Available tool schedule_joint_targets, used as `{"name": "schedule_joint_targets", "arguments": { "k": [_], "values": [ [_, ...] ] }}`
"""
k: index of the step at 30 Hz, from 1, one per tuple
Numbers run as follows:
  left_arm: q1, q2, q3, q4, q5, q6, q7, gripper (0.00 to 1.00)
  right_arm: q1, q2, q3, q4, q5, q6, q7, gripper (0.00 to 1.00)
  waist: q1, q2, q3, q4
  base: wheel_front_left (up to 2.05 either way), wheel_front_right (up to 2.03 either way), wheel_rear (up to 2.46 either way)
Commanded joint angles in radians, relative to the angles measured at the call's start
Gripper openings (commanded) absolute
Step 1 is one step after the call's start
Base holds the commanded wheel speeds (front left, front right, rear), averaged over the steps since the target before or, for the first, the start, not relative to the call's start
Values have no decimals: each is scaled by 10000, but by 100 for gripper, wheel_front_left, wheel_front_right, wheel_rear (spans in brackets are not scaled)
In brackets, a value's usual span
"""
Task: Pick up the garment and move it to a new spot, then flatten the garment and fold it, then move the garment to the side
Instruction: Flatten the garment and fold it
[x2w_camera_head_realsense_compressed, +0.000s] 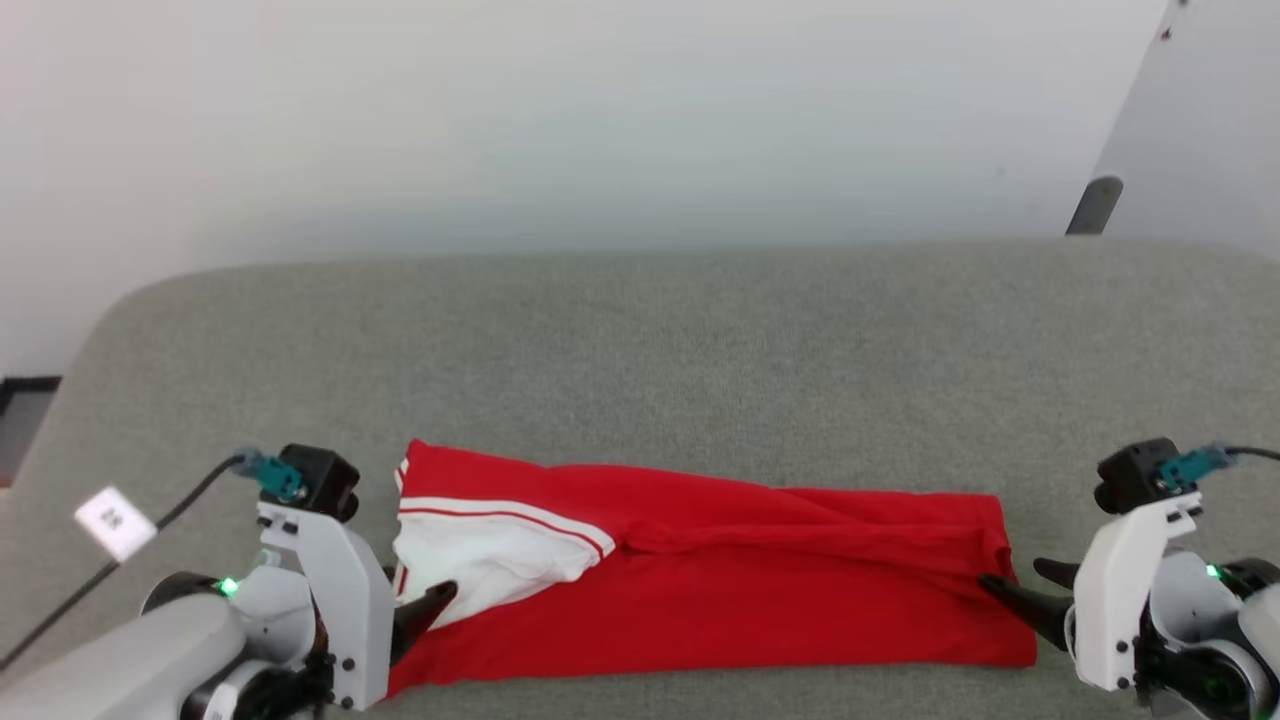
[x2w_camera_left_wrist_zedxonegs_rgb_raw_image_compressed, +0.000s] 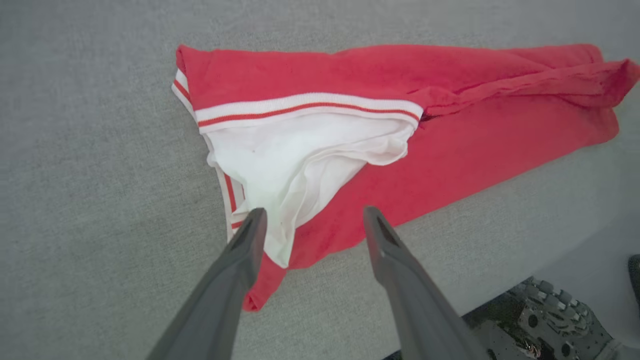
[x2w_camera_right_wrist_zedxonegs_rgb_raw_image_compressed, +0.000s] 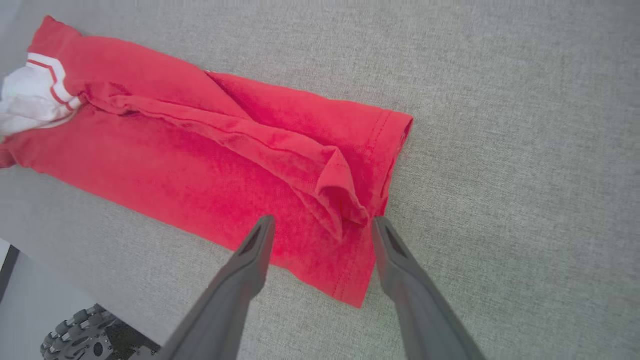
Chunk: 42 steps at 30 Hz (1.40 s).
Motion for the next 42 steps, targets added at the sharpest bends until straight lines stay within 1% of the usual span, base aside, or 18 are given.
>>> {"name": "schedule_joint_targets", "arguments": {
  "k": [1, 3, 9, 11, 12, 16, 19, 22, 24, 27, 31, 36, 42],
  "values": [
    [276, 31, 122, -110, 56, 59, -414, 100, 322, 26, -203, -80, 131, -10, -104, 100, 0, -1, -273, 29, 0, 0, 0],
    [395, 97, 212, -245, 337, 97, -1046, 100, 557, 34, -436, -209, 145, -10, -223, 100, 0, -1, -358, 39, 0, 0, 0],
    [941, 44, 504, -445, 850, 233, -2918, 100, 1434, 83, -1337, -484, 105, -10, -655, 100, 0, -1, -564, 159, 0, 0, 0],
    [1135, 47, 656, -425, 962, 444, -3556, 100, 1686, 117, -1603, -615, 3, -10, -843, 100, 0, -1, -611, 180, 0, 0, 0],
    [1135, 47, 656, -425, 962, 444, -3556, 100, 1686, 117, -1603, -615, 3, -10, -843, 100, 0, -1, -611, 180, 0, 0, 0],
    [1600, 120, 1010, -488, 1182, 819, -4906, 100, 2091, 199, -2138, -821, -285, -10, -1198, 100, 0, -1, -686, 214, 0, 0, 0],
    [2019, 90, 1358, -577, 1266, 1065, -5449, 100, 2372, 243, -2549, -884, -436, -10, -1356, 100, 0, -1, -715, 310, 0, 0, 0],
    [2453, -11, 1872, -576, 1629, 1279, -5626, 100, 2598, 246, -2931, -957, -531, -10, -1369, 100, 0, -1, -706, 438, 0, 0, 0],
    [2708, -212, 2574, -676, 2045, 1395, -5646, 100, 2741, 246, -3144, -998, -554, -10, -1342, 100, 0, -1, -690, 534, 0, 0, 0],
    [3530, -540, 3830, -779, 2952, 1510, -5630, 100, 2846, 284, -3475, -1045, -609, -10, -1319, 100, 0, -1, -671, 675, 0, 0, 0],
    [4785, -1165, 5477, -977, 4083, 1417, -5627, 100, 2985, 331, -3789, -1071, -768, -10, -1325, 100, 0, -1, -691, 847, 0, 0, 0],
    [6226, -1982, 7131, -1102, 5055, 1113, -5629, 100, 3146, 496, -4210, -1093, -976, -10, -1369, 100, 0, -1, -729, 1061, 0, 0, 0],
    [7438, -2970, 8562, -1107, 5892, 555, -5630, 100, 3111, 690, -4518, -918, -1154, -10, -966, 100, 0, -1, -712, 1360, 0, 0, 0]
  ]
}}
